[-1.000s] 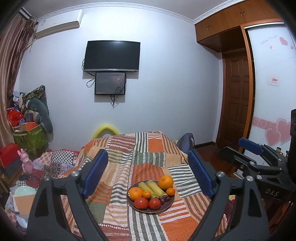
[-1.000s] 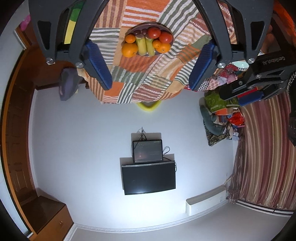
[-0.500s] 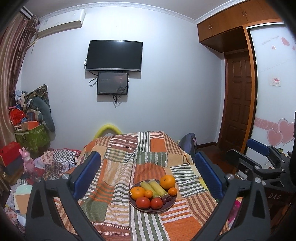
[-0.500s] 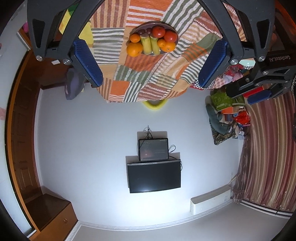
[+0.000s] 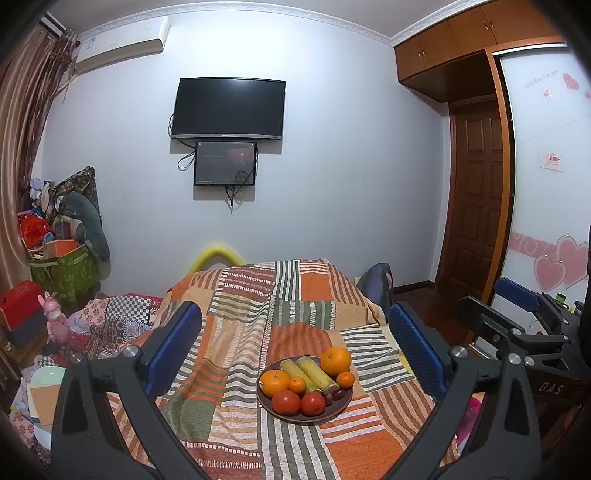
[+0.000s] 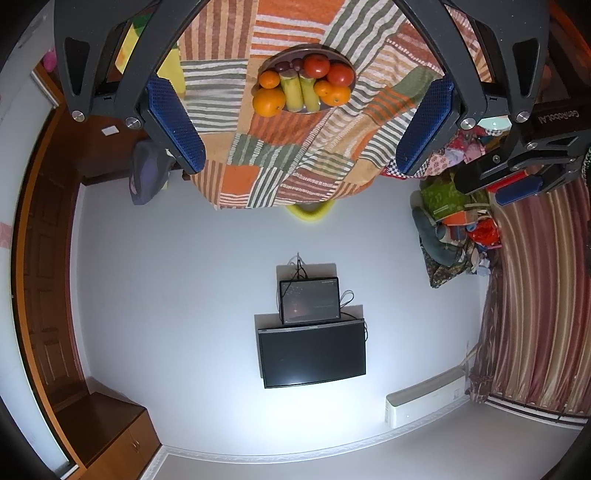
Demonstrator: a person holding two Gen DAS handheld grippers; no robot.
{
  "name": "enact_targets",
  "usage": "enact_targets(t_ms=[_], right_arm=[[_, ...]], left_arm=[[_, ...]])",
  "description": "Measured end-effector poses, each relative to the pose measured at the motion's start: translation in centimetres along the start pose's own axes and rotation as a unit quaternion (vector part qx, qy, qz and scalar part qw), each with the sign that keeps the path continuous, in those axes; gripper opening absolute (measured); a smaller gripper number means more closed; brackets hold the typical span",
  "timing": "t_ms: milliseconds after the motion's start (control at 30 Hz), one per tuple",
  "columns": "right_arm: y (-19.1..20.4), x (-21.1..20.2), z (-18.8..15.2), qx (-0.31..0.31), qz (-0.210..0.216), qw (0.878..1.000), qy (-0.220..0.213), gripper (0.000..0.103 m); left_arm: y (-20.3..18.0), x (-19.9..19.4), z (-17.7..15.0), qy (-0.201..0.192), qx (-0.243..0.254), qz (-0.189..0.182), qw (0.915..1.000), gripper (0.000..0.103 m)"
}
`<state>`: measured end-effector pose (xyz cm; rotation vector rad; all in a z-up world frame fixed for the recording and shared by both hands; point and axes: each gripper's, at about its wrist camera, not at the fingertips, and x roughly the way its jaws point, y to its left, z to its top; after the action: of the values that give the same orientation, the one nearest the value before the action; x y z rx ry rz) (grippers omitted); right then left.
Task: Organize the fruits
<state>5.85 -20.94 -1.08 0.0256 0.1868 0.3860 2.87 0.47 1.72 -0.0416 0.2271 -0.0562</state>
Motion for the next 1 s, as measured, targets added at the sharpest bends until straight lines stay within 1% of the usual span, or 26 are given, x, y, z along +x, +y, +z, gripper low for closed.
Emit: enact_targets(t_ms=[833,1000], right_arm=[[0.15,-0.30,0.38,0.002,0.003,1.000,-0.004,0.103],[0.25,-0.37,0.39,0.001,0.003,1.000,-0.006,0.103]], left_arm=[[-0.42,-0.28,-0.09,-0.004,0.007,-0.001,1.0000,0.103],[-0.45,-0.52,-0.05,-0.007,0.007,-0.008,0.9999,0.103]])
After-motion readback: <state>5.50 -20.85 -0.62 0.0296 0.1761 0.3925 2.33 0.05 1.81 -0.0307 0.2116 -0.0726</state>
